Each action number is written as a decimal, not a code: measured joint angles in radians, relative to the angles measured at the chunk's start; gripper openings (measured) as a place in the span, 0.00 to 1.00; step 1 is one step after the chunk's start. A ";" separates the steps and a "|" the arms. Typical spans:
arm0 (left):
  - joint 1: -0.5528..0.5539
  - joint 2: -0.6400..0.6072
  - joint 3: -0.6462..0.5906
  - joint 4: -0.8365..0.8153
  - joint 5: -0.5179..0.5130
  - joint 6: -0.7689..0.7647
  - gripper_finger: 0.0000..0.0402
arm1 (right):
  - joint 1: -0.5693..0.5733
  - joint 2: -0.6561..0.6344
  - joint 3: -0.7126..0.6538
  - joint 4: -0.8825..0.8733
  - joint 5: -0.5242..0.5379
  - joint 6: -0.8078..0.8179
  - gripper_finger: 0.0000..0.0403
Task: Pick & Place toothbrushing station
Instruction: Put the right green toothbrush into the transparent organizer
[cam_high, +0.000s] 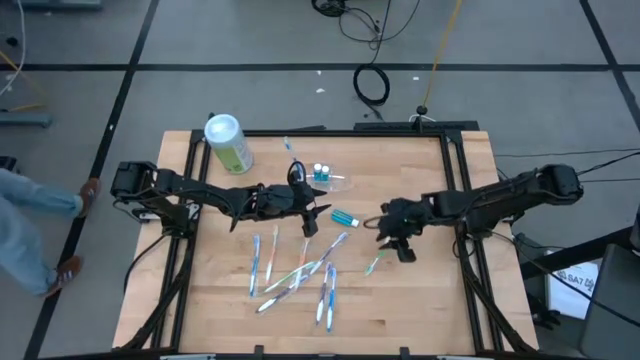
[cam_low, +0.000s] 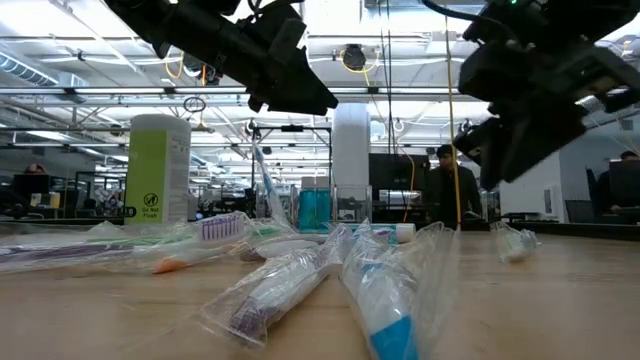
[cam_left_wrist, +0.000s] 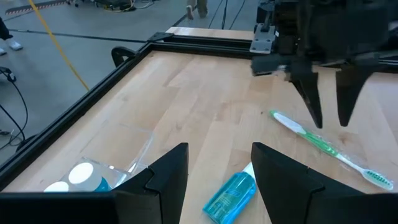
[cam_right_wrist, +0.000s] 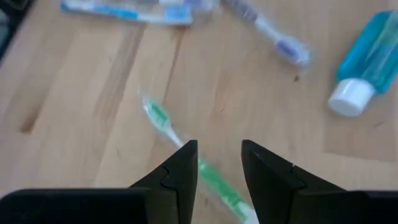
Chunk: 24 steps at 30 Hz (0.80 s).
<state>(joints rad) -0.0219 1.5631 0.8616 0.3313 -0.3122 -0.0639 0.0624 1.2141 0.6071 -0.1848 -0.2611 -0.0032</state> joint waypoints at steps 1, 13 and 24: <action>0.000 0.000 0.000 0.000 0.000 0.000 0.46 | 0.016 0.000 0.000 -0.017 0.004 -0.004 0.29; 0.000 0.000 0.000 0.003 0.000 0.000 0.46 | 0.124 0.076 0.001 -0.011 0.109 -0.018 0.29; 0.000 0.001 0.000 0.005 0.000 0.001 0.46 | 0.125 0.185 0.001 0.014 0.108 -0.074 0.29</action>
<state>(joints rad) -0.0219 1.5639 0.8616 0.3367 -0.3126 -0.0631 0.1875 1.3994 0.6079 -0.1712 -0.1528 -0.0774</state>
